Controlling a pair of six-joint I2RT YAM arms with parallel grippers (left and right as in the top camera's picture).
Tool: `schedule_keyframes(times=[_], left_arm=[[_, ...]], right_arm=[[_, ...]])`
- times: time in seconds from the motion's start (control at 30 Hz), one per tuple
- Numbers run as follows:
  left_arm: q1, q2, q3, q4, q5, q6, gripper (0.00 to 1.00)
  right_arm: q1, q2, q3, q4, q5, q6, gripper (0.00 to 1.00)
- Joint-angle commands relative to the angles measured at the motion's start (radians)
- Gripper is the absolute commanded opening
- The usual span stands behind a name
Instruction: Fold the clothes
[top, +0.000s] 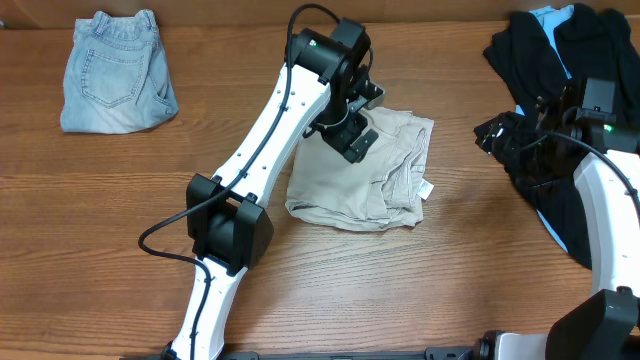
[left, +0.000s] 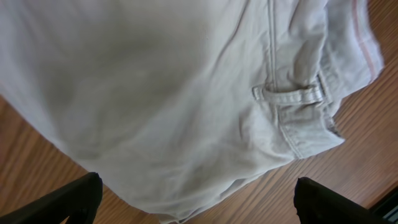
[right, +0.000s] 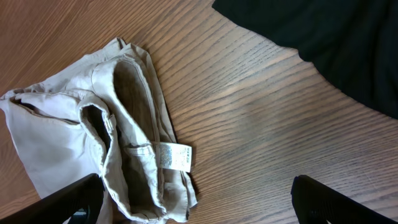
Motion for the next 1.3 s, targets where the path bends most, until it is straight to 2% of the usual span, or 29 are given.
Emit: schedule_keyframes(times=[0.0, 0.27, 0.43, 0.53, 0.6, 0.73, 0.9, 0.97, 1.03, 1.17, 1.27], left_arm=[[0.001, -0.002, -0.068, 0.009, -0.005, 0.022, 1.00], [0.002, -0.002, -0.290, 0.086, 0.045, 0.021, 1.00], [0.002, -0.002, -0.436, 0.230, 0.034, -0.002, 1.00], [0.005, -0.002, -0.478, 0.285, -0.034, -0.020, 1.00], [0.015, -0.002, -0.498, 0.322, -0.171, -0.067, 1.00], [0.046, -0.002, -0.499, 0.373, -0.345, -0.088, 1.00], [0.117, -0.002, -0.499, 0.529, -0.382, -0.087, 1.00], [0.133, -0.003, -0.476, 0.547, -0.356, -0.084, 1.00], [0.133, -0.004, -0.402, 0.483, -0.280, -0.044, 1.00], [0.100, -0.004, -0.127, 0.283, -0.094, 0.015, 1.00], [0.065, -0.004, -0.003, 0.272, -0.025, 0.013, 1.00]], right_arm=[[-0.003, 0.002, -0.002, 0.001, 0.006, 0.000, 1.00], [-0.003, 0.002, -0.002, 0.014, 0.006, 0.000, 1.00], [-0.003, 0.002, -0.002, 0.023, 0.006, 0.000, 1.00], [-0.003, 0.002, -0.002, 0.024, 0.006, 0.000, 1.00], [-0.003, 0.002, -0.002, 0.026, 0.006, 0.000, 1.00], [-0.003, 0.002, -0.002, 0.031, 0.007, 0.000, 1.00], [-0.003, 0.002, -0.002, 0.031, 0.007, -0.004, 1.00], [-0.003, 0.002, -0.002, 0.031, 0.008, -0.004, 1.00], [-0.003, 0.002, -0.002, 0.032, 0.008, -0.004, 1.00], [-0.003, 0.002, -0.002, 0.037, 0.007, -0.003, 1.00], [-0.003, 0.002, -0.002, 0.047, 0.007, -0.003, 1.00]])
